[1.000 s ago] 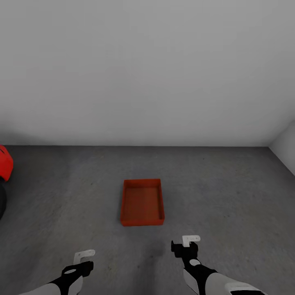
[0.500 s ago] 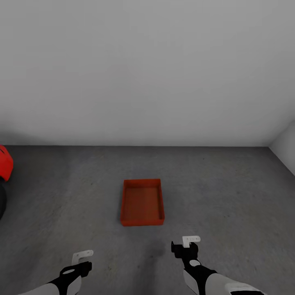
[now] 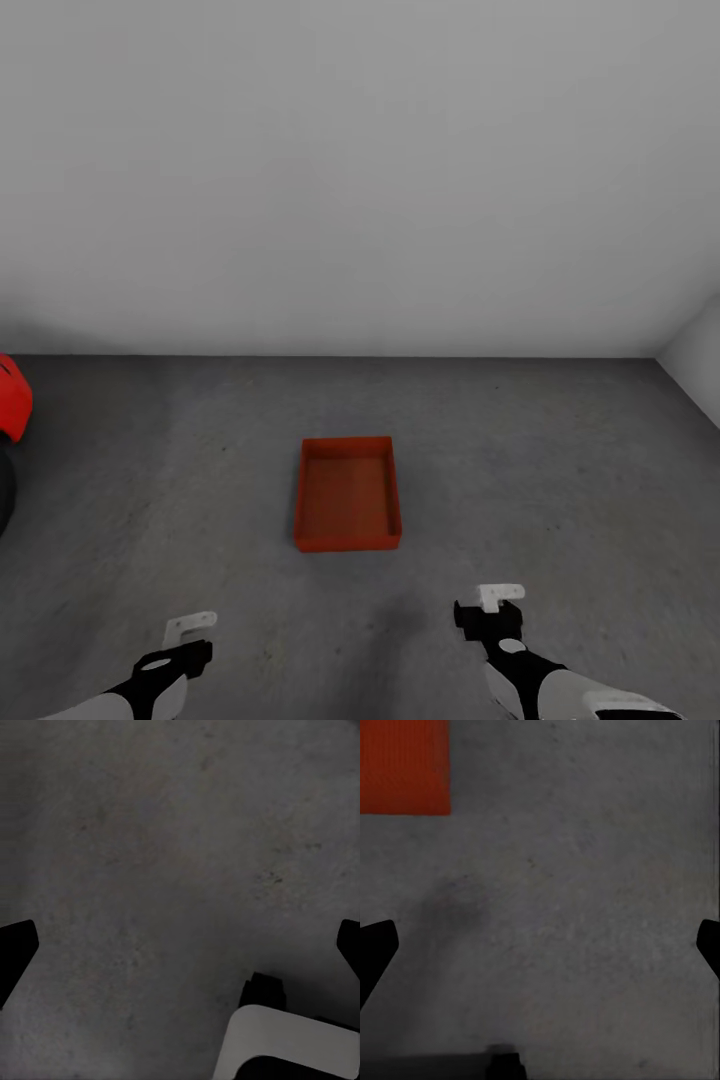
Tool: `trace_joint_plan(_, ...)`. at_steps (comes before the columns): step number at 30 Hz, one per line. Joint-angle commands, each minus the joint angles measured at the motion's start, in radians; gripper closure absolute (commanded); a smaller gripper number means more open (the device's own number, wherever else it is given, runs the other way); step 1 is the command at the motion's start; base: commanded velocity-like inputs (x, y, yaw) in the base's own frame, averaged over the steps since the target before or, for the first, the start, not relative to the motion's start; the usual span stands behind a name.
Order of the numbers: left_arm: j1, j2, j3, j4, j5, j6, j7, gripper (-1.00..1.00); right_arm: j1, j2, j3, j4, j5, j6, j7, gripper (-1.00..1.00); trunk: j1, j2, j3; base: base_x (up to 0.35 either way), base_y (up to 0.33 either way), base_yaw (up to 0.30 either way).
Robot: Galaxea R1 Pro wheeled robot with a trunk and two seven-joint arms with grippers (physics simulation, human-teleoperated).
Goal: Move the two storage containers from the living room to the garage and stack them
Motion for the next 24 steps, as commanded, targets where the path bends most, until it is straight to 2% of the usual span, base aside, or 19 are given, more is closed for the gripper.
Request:
trace_joint_plan(1, -0.001, 0.001, 0.0, 0.001, 0.008, -0.004, 0.0, -1.0, -0.001, -0.005, -0.002, 0.003, 0.011, -0.003, -0.005, -1.0, 0.0, -0.001, -0.001, 0.0, 0.0, 0.0)
trace_joint_plan(5, 0.001, 0.004, 0.0, 0.001, 0.008, -0.004, -0.001, -1.0, 0.002, -0.019, -0.002, 0.004, 0.011, 0.006, -0.002, -1.0, 0.0, -0.001, -0.001, 0.0, 0.0, 0.0)
trace_joint_plan(7, 0.007, 0.004, 0.0, 0.001, 0.008, -0.004, -0.002, -1.0, 0.024, -0.024, -0.002, 0.005, 0.011, 0.028, 0.0, -1.0, 0.0, -0.001, -0.001, 0.0, 0.0, 0.0)
trace_joint_plan(11, 0.087, 0.01, 0.0, 0.001, 0.008, -0.003, -0.007, -1.0, 0.143, -0.031, -0.002, 0.005, 0.011, 0.115, 0.0, -1.0, 0.0, -0.001, -0.001, 0.0, 0.0, 0.0)
trace_joint_plan(13, 0.117, 0.012, 0.0, 0.002, 0.008, -0.003, -0.008, -1.0, 0.18, -0.032, -0.002, 0.005, 0.011, 0.133, 0.001, -1.0, 0.0, -0.001, -0.001, 0.0, 0.0, 0.0)
trace_joint_plan(15, 0.171, 0.012, 0.0, 0.002, 0.008, -0.003, -0.009, -1.0, 0.246, -0.032, -0.002, 0.005, 0.011, 0.153, 0.001, -1.0, 0.0, -0.001, -0.001, 0.0, 0.0, 0.0)
trace_joint_plan(21, 0.276, 0.008, 0.0, 0.003, 0.008, 0.006, -0.017, -1.0, 0.365, -0.021, -0.003, 0.005, 0.009, 0.164, 0.006, -1.0, 0.0, -0.001, -0.001, 0.0, 0.0, 0.0)
trace_joint_plan(24, 0.307, 0.007, 0.0, 0.003, 0.008, 0.03, -0.023, -1.0, 0.425, -0.016, -0.004, 0.005, 0.006, 0.156, 0.008, -1.0, 0.0, -0.001, -0.001, 0.0, 0.0, 0.0)
